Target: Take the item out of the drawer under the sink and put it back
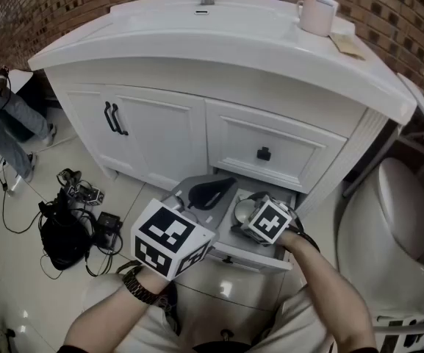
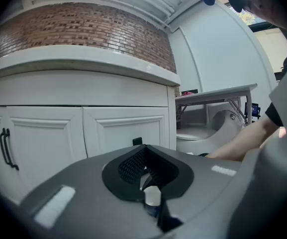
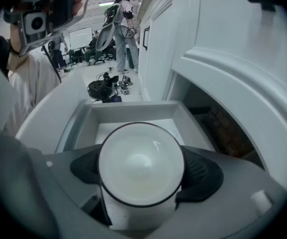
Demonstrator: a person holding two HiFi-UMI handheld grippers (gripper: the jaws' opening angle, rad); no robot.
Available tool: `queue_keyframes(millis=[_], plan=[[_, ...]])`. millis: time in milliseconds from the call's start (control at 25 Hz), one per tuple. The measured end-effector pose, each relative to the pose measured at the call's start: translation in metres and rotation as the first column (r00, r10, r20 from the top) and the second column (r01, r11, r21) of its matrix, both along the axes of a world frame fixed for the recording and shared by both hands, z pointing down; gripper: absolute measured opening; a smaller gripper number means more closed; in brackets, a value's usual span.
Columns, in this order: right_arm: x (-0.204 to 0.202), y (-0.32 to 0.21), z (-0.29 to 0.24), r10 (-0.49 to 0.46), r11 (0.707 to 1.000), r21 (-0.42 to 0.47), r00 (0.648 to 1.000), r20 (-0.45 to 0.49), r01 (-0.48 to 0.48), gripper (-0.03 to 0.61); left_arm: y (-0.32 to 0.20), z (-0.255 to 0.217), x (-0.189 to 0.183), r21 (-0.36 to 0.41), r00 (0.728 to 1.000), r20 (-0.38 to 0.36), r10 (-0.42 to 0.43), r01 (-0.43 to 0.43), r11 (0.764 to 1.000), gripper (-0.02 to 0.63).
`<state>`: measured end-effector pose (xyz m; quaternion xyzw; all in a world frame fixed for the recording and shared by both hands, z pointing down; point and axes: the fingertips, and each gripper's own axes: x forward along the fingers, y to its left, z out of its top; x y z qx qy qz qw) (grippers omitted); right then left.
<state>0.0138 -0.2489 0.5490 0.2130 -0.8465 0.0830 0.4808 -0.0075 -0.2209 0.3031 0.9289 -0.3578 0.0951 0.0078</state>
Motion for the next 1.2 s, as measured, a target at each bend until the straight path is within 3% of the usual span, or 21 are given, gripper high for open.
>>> queue_keyframes(millis=[120, 280, 440, 560, 640, 800, 1200], plan=[[0.001, 0.011, -0.022, -0.038, 0.999, 0.04, 0.999, 0.04, 0.036, 0.417, -0.002, 0.002, -0.002, -0.01, 1.0, -0.008, -0.006, 0.006, 1.0, 0.02], [0.006, 0.026, -0.1, -0.035, 0.977, 0.21, 0.963, 0.267, -0.023, 0.417, 0.002, 0.0, -0.007, 0.002, 1.0, -0.009, 0.001, -0.001, 1.0, 0.02], [0.037, 0.041, -0.182, -0.026, 0.901, 0.392, 0.879, 0.476, -0.186, 0.419, 0.004, -0.002, -0.012, 0.034, 1.0, 0.01, -0.008, 0.007, 0.999, 0.02], [0.063, 0.046, -0.218, -0.023, 0.848, 0.444, 0.817, 0.576, -0.29, 0.417, 0.004, 0.001, -0.009, 0.044, 1.0, 0.026, -0.007, 0.006, 0.999, 0.02], [0.075, 0.048, -0.227, -0.023, 0.828, 0.46, 0.799, 0.601, -0.322, 0.417, 0.005, 0.0, -0.005, 0.074, 0.999, 0.038, -0.015, 0.012, 0.997, 0.02], [0.086, 0.049, -0.231, -0.013, 0.816, 0.466, 0.795, 0.606, -0.342, 0.417, 0.009, -0.013, 0.003, 0.15, 1.0, 0.014, -0.018, 0.016, 0.989, 0.02], [0.083, 0.052, -0.23, -0.026, 0.819, 0.476, 0.807, 0.59, -0.321, 0.417, 0.006, -0.005, 0.013, 0.12, 1.0, 0.029, 0.002, -0.005, 0.993, 0.02]])
